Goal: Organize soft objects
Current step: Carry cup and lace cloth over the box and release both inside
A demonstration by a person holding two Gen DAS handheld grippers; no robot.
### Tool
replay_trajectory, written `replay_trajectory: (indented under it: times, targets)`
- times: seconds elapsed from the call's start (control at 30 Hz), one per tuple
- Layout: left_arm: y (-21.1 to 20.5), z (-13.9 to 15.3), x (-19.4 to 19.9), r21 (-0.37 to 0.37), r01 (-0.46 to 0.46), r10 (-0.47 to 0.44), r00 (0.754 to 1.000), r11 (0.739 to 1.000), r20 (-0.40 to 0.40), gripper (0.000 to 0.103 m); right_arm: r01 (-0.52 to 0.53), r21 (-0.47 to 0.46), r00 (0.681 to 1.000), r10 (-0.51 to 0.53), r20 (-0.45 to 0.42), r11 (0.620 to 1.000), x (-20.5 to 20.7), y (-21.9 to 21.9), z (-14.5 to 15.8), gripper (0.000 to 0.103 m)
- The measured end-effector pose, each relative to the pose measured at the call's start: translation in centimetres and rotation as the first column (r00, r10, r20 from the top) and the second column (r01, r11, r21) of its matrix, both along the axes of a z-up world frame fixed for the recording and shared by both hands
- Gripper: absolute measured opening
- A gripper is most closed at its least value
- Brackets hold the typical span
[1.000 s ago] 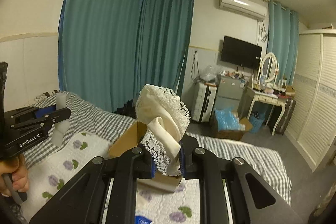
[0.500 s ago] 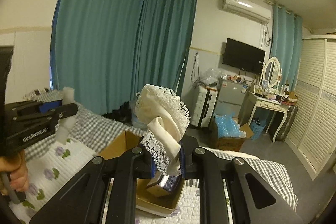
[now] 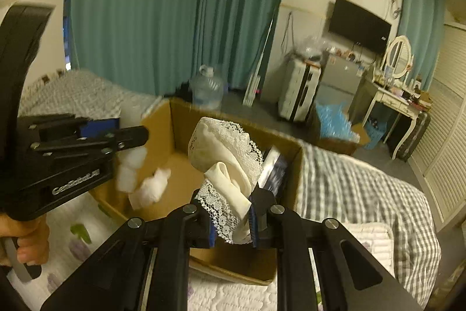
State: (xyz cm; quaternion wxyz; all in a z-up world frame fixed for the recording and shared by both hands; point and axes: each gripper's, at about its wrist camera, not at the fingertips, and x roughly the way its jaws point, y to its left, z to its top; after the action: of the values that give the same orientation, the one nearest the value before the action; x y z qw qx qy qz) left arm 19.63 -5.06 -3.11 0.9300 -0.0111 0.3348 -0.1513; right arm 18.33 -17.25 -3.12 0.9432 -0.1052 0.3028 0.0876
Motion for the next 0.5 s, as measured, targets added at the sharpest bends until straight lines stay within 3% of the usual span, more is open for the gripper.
replay_trajectory:
  times: [0.2,0.37,0.47,0.5]
  targets:
    - [-1.3,-1.6,0.8,0.037,0.022,-0.021,0.999,0.999,-0.040,0.021,-0.003,-0.003,0.994,0.002,-0.106,1.000,1.5,-0.9,-3.4,0.016]
    - [-1.4,-2.3,0.9,0.049,0.010,-0.007,0.998,0.999,-0.067,0.021,0.003,-0.030,0.992,-0.007,-0.122,1.000,1.6,-1.1,-4.8,0.020]
    - [-1.5,-2.0,0.9,0.059,0.004,0.000,0.998,0.998,-0.055,0.023,0.001,-0.036,0.994,-0.004,-0.107,0.999,1.5,-0.9,-4.4,0.040]
    - [-1.6,-1.7,0.8,0.068,0.003,0.001,0.999,0.998,-0.052,0.025,-0.002,-0.030,0.995,-0.001,-0.099,1.000,1.3,-1.0,-4.3,0.052]
